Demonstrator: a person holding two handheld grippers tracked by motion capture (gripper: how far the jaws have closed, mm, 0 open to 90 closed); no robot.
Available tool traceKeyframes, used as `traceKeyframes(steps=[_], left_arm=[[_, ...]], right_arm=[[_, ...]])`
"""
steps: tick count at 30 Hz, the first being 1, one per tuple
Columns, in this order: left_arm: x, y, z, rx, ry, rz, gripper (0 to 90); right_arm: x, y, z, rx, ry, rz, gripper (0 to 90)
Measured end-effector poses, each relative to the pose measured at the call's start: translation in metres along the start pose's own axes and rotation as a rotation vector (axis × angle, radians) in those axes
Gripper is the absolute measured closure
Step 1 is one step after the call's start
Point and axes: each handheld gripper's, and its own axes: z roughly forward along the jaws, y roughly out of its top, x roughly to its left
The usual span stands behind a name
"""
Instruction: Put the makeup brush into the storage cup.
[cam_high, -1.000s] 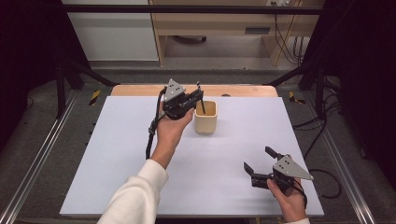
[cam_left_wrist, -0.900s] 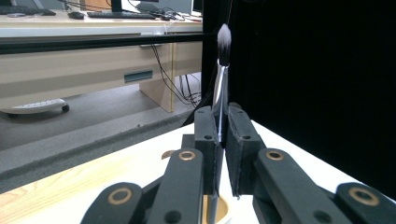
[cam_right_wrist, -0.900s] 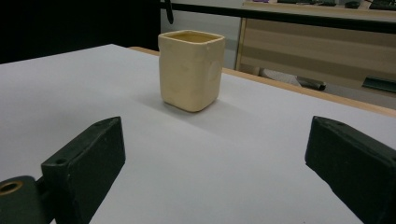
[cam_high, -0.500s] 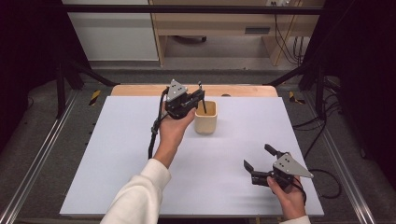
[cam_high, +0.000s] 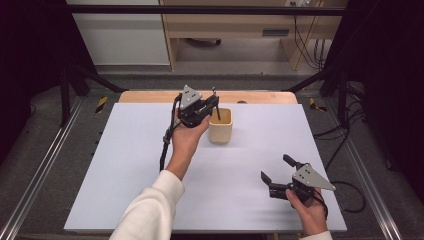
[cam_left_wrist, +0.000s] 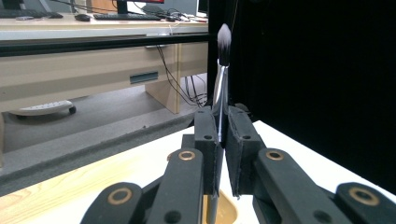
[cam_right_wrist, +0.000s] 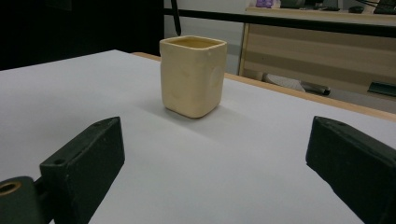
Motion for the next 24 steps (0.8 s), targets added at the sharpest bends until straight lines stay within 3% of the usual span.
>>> traceKeyframes(steps=[24], left_arm=[[-0.0029, -0.0068, 0.0079, 0.003, 0.007, 0.039, 83.5]], right_arm=[[0.0007, 0.0000, 0.0002, 0.000, 0.004, 0.003, 4.9]])
